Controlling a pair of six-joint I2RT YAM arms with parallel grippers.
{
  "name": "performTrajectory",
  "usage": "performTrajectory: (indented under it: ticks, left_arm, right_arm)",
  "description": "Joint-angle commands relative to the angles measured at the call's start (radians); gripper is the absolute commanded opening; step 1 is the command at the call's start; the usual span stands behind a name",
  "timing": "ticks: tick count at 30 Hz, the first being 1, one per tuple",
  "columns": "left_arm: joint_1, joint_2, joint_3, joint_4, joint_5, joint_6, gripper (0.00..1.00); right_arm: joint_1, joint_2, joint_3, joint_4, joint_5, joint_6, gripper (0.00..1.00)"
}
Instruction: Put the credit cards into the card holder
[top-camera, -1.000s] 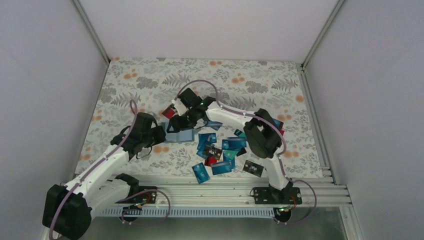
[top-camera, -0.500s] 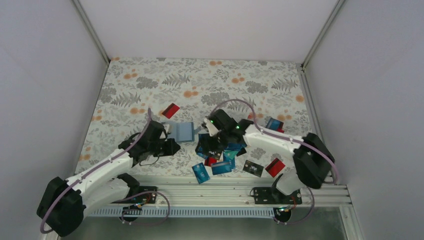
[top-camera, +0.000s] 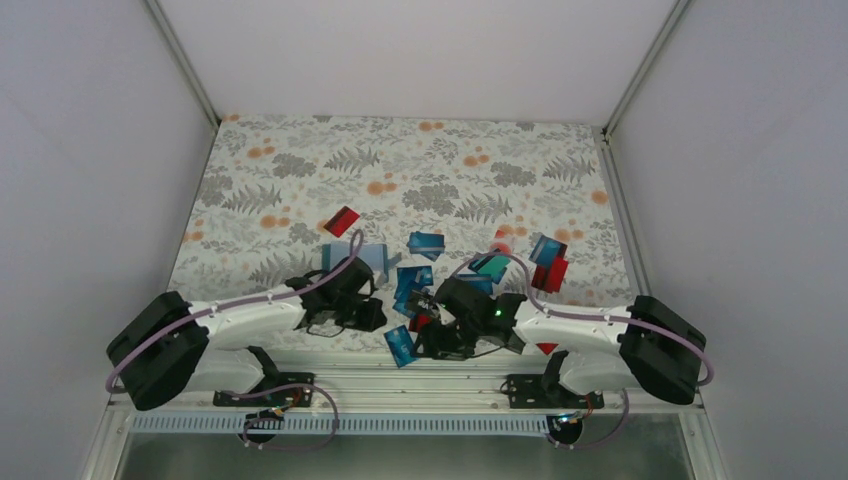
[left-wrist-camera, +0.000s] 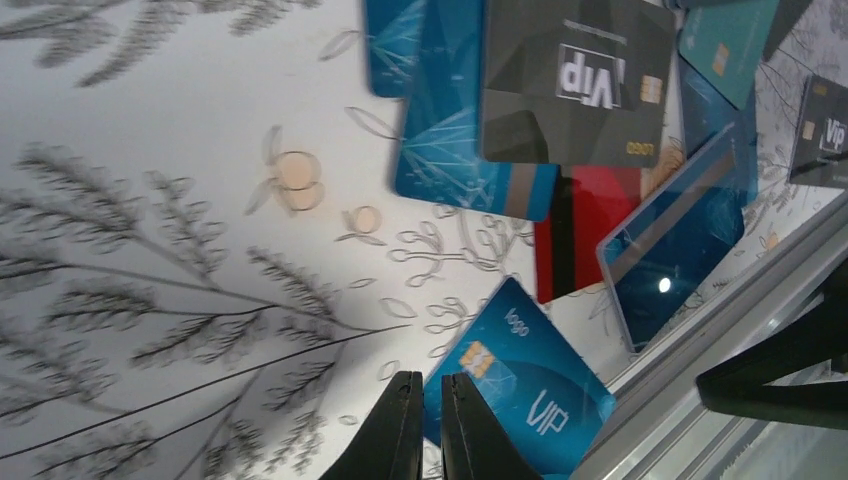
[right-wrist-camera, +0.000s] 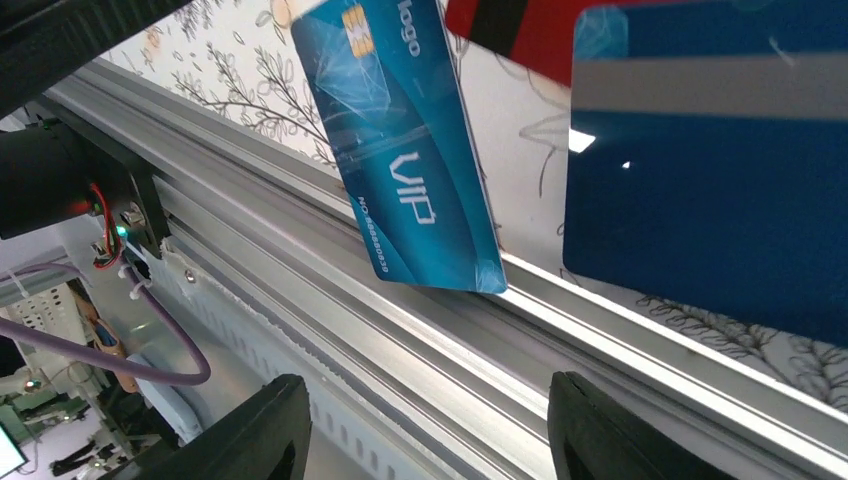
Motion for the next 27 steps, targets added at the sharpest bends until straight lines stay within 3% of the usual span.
performTrajectory:
  ticks: [1,27]
  left_arm:
    - [-0.056,0.039,0.045,0.046,-0.029,-0.015,0.06]
    - [-0.140,0.134,-0.026,0.117,-0.058,-0.083,0.06]
  right_arm:
    - [0.049,0.005,-0.047,0.139,0.029,0.131,0.60]
    - [0.051,0.194,-0.165,0.517,0.004,0.192,0.45]
